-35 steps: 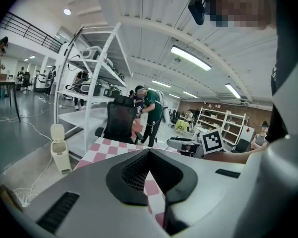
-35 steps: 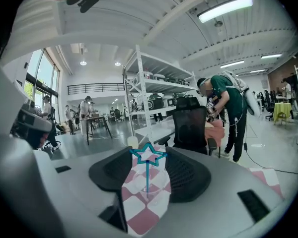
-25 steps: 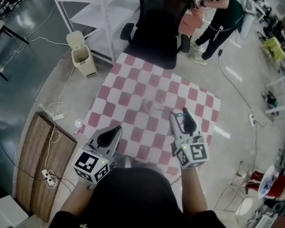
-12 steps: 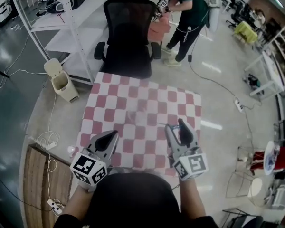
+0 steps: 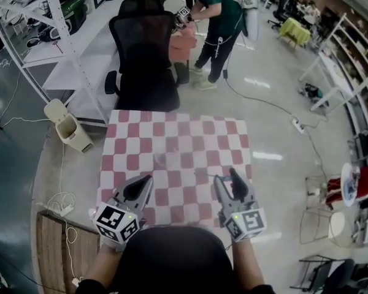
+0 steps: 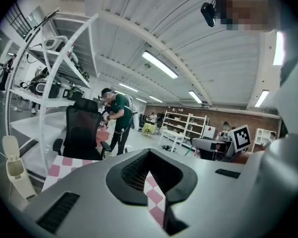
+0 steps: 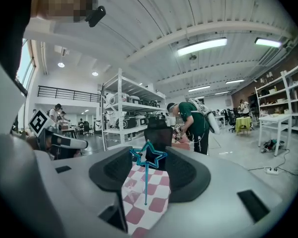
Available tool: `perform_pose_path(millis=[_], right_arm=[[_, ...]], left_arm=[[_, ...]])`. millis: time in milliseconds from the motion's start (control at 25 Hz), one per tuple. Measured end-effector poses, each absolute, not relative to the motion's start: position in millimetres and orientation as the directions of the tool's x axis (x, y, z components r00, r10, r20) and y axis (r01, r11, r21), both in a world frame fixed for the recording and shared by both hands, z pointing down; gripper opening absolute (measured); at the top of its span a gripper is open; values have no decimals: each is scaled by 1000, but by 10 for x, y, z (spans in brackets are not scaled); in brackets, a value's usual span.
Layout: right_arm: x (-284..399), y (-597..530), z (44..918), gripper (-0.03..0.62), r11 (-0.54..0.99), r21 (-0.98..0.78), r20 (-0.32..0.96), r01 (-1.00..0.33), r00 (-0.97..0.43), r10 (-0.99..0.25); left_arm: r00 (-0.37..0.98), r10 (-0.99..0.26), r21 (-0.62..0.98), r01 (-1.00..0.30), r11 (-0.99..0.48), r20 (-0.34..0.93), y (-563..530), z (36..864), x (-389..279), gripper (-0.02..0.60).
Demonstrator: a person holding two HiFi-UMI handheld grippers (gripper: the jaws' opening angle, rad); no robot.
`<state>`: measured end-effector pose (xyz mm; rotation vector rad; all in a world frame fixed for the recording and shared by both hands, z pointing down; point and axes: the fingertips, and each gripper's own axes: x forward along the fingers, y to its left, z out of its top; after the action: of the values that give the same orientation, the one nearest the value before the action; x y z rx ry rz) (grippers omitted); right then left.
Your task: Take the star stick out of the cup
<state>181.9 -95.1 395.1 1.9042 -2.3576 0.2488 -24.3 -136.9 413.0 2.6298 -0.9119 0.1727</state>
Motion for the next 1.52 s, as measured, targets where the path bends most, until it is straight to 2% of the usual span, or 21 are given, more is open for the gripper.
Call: perform_pose_path(millis=[480,1520], right_arm=[[1904,-857,3991,218,156,-52,183,-986,-163,-969],[1977,-874,4041,216,191,-29,193,-981,-193,-962]], left_arm=[[812,-536,282,-583,-762,229,-1417,4152,-82,40],[796,-550,270,-604,-750,251,-1388,4200,-22,40]])
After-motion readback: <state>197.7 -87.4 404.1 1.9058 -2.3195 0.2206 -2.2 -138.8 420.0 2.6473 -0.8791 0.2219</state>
